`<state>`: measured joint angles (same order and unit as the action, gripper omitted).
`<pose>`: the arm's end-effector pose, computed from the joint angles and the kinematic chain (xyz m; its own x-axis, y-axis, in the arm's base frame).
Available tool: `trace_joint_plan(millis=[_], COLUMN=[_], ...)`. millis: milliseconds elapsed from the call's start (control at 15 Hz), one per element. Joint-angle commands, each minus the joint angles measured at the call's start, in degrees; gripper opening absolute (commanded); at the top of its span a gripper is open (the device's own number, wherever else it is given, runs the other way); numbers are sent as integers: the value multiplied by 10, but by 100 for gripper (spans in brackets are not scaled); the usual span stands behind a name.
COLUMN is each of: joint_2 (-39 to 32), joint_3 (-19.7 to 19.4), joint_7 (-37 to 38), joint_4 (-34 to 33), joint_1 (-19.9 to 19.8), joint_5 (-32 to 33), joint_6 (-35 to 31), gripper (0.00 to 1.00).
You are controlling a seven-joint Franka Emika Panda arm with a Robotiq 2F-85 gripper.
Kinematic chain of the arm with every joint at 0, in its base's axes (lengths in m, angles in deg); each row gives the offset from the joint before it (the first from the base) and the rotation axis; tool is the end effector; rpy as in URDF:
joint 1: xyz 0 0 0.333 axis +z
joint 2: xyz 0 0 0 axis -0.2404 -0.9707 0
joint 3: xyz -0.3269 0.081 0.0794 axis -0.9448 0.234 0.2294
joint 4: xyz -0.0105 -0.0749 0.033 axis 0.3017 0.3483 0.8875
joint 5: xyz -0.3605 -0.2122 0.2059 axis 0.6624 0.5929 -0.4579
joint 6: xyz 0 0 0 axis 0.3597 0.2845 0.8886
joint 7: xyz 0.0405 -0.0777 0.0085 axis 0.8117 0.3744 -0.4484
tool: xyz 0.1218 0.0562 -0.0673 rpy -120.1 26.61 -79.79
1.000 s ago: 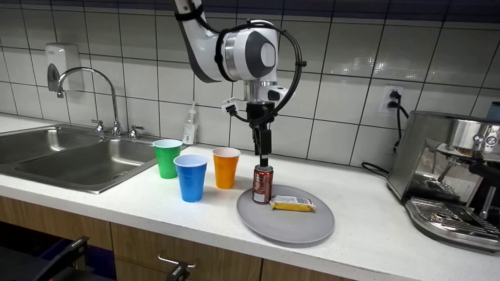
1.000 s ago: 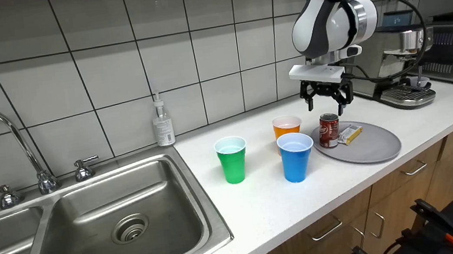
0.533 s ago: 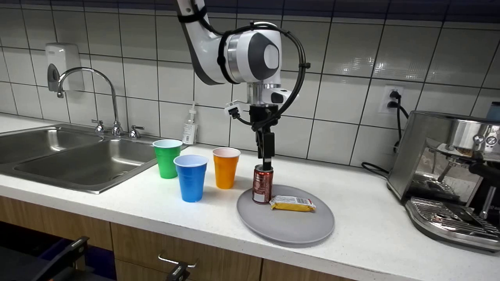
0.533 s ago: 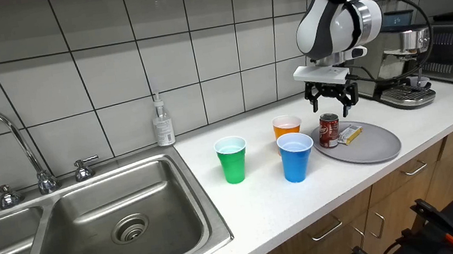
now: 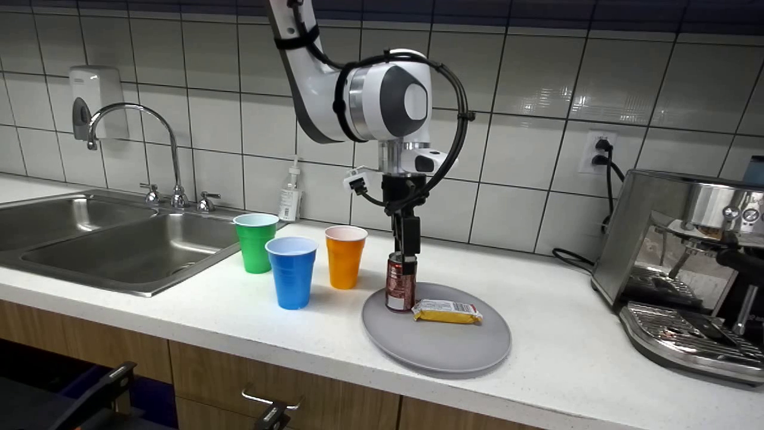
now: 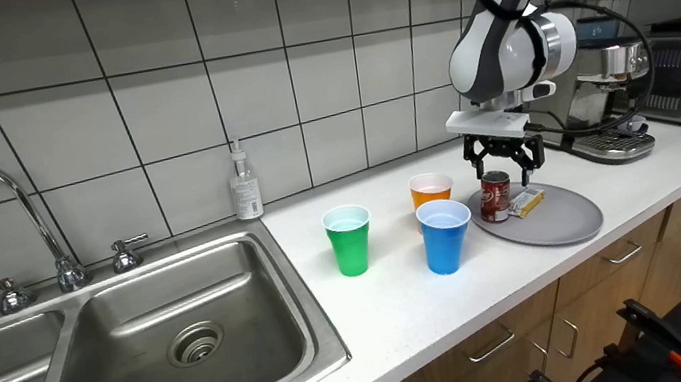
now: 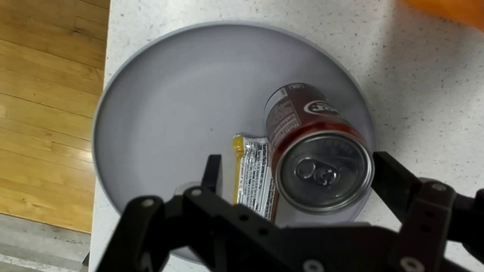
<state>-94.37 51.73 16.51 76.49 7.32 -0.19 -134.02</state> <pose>0.5509 -0.2145 0.1511 0.3648 -0.9246 0.1097 -0.9311 -0.3614 0.0501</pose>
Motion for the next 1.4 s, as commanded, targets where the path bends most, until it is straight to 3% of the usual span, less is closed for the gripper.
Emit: trace_joint_plan(millis=[0,1333], joint_2=[-14,-15], joint_3=[-6,-11], joint_7=[-12,-6], joint_4=[-2,-1], joint_1=[8,14], joint_5=[-7,-7], joint_6=[-19,-13], gripper=[100,100])
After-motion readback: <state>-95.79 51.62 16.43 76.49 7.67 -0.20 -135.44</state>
